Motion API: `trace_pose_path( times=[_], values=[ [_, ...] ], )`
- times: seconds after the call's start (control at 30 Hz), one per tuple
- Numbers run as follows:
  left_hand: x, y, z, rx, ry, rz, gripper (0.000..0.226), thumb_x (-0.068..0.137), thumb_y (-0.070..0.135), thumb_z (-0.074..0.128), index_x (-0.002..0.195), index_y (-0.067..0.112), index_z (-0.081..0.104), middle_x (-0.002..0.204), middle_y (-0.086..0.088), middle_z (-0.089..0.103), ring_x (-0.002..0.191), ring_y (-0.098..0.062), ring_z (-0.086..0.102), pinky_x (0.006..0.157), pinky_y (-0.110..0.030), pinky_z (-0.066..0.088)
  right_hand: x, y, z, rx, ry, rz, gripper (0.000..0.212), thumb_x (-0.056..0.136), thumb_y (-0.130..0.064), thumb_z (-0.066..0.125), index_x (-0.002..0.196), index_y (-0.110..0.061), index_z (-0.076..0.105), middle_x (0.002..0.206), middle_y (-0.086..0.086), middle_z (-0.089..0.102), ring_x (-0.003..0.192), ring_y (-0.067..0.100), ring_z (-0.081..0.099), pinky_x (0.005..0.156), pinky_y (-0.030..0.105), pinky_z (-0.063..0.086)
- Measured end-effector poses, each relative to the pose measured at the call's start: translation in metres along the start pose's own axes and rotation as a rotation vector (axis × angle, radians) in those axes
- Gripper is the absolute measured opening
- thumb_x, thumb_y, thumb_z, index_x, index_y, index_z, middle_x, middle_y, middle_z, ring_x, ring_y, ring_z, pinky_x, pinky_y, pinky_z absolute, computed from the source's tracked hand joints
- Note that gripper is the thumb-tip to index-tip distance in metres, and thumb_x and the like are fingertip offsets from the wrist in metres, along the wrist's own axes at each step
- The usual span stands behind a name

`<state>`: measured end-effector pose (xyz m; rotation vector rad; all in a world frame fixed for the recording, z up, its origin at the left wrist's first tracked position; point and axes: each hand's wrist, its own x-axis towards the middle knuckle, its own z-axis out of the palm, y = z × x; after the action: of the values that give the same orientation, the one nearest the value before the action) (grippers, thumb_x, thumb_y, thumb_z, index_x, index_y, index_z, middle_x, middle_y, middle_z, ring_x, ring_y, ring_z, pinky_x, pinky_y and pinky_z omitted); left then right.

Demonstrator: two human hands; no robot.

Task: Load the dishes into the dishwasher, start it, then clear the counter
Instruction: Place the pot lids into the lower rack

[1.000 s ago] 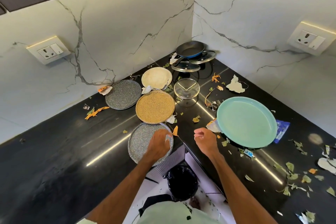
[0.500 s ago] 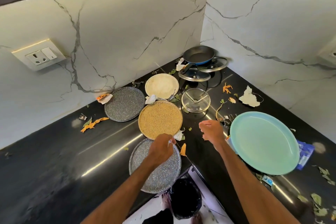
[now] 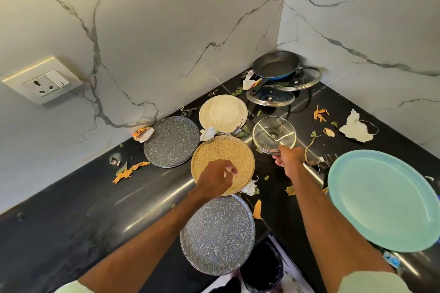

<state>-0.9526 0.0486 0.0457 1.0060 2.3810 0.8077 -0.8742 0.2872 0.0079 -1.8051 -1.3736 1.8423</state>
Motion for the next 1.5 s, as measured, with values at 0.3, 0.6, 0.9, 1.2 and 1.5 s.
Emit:
trace_pose_path(
  times=[0.3,0.6,0.9,1.2,1.5],
  values=[
    [0.049,0.038,-0.002,-0.716,-0.067,-0.462,0.041,0.093,0.045,0.064,0.11,0.008,0.068,0.104,-0.007,0.074,0.092,-0.02,0.073,0.081,-0.04,0.062,-0.052,0.0,-0.019,-0.041,-0.236,-0.102,0.018,0.094,-0.009,0.061,0.11,-0.001,0.065,0.089,0.013,0.076,0.066,0.016,0.069,0.056,0.025,0.053],
    [0.059,0.034,-0.019,-0.967,-0.032,-0.603,0.019,0.102,0.013,0.05,0.115,0.005,0.061,0.107,-0.013,0.071,0.084,-0.019,0.068,0.056,-0.022,0.053,-0.073,-0.045,-0.028,-0.187,-0.534,-0.264,0.039,0.094,-0.048,0.063,0.109,-0.014,0.072,0.099,0.005,0.077,0.081,0.012,0.07,0.072,0.029,0.054],
    [0.05,0.008,-0.041,-1.155,0.047,-0.694,0.02,0.102,0.014,0.053,0.115,0.002,0.061,0.101,-0.015,0.069,0.076,-0.019,0.065,0.061,-0.026,0.055,0.012,-0.116,0.032,0.094,-0.178,-0.109,0.049,0.096,-0.05,0.06,0.108,-0.003,0.063,0.091,0.011,0.073,0.084,0.021,0.072,0.078,0.036,0.06],
    [0.04,0.001,-0.056,-1.129,0.059,-0.693,0.022,0.102,0.014,0.053,0.12,0.006,0.061,0.108,-0.012,0.073,0.091,-0.02,0.069,0.072,-0.031,0.058,0.045,-0.12,0.053,0.121,-0.123,0.039,0.03,0.094,-0.023,0.064,0.108,0.003,0.064,0.093,0.019,0.073,0.08,0.023,0.073,0.061,0.027,0.057],
    [0.03,0.006,-0.054,-1.131,0.028,-0.706,0.019,0.101,0.013,0.053,0.116,0.002,0.061,0.11,-0.016,0.071,0.087,-0.022,0.068,0.069,-0.031,0.056,-0.019,-0.06,0.017,0.407,0.002,0.046,0.021,0.085,-0.007,0.061,0.101,0.005,0.062,0.084,0.021,0.074,0.075,0.029,0.076,0.056,0.029,0.061]
  ],
)
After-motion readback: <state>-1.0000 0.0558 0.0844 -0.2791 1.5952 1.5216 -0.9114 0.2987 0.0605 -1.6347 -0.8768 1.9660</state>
